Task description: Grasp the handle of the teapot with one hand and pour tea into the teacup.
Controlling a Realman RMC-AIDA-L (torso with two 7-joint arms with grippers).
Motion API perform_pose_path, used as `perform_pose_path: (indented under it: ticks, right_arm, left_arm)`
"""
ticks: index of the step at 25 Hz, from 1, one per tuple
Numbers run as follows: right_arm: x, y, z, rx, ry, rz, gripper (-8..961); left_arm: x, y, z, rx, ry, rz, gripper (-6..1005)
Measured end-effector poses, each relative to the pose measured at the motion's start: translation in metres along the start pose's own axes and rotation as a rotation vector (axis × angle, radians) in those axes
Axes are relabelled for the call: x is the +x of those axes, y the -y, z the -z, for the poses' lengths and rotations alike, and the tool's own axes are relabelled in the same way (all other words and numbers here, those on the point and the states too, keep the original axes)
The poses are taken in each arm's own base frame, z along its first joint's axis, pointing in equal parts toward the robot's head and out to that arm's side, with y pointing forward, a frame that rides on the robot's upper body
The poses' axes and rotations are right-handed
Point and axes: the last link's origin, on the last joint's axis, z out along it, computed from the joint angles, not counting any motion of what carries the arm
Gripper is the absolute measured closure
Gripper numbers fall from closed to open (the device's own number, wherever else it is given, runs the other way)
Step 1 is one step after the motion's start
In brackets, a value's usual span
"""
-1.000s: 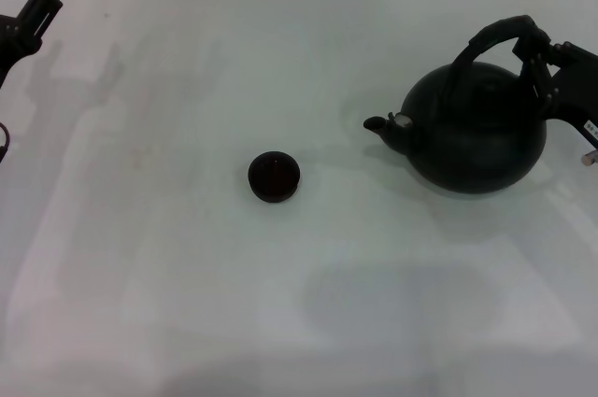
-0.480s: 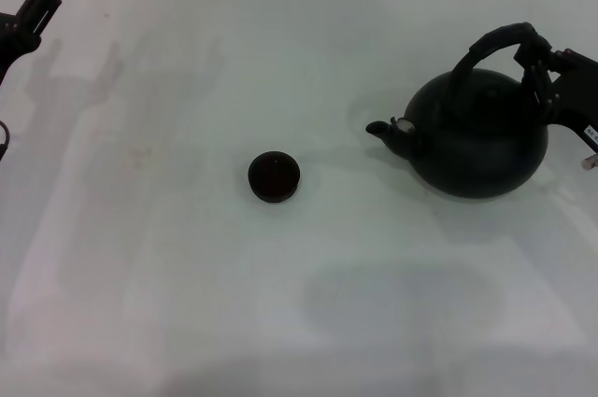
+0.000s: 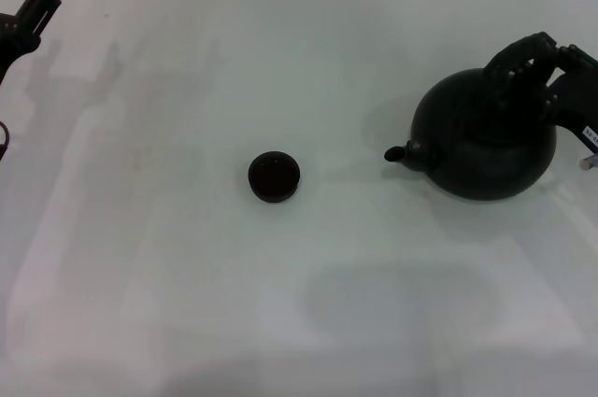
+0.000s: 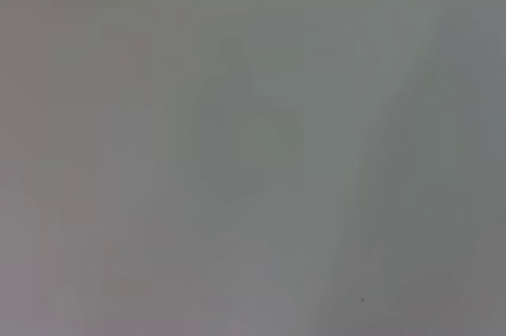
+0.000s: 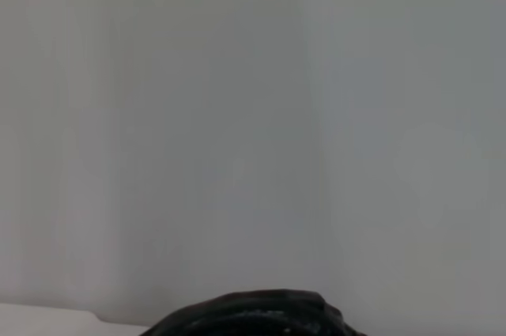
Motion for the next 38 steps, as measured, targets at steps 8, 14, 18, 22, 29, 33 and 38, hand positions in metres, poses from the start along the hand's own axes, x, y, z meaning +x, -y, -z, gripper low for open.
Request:
perform_pose_path:
  ticks: [8, 14, 18, 22, 29, 33, 38]
  right_arm:
    - [-0.003, -0.002, 0.002, -0.009, 0.028, -0.028, 365]
    - [-0.003, -0.006, 0.015, -0.021, 0.059, -0.070, 123]
    - [0.000, -0.007, 0.028, -0.016, 0.066, -0.104, 72]
    - [0.007, -0.007, 0.045, 0.014, 0.065, -0.135, 72]
    - [0.002, 0.001, 0.069, 0.078, 0.129, -0.136, 71]
    - [-0.002, 0.016, 0.066, 0.179, 0.160, -0.105, 72]
    - [-0.018, 0.027, 0.041, 0.232, 0.187, 0.101, 74]
  left_arm:
    - [-0.001, 0.001, 0.001, 0.003, 0.001, 0.000, 109]
    - [0.000, 0.000, 0.000, -0.002, -0.003, -0.001, 108]
    - [0.002, 0.000, -0.001, -0.004, -0.010, -0.001, 108]
    - [0.003, 0.000, -0.001, -0.007, -0.011, -0.003, 109]
    - [0.003, 0.000, -0.002, -0.005, -0.011, -0.007, 109]
    - [0.003, 0.001, -0.002, -0.002, -0.009, -0.021, 108]
    - [0.001, -0.001, -0.002, -0.005, -0.004, -0.097, 108]
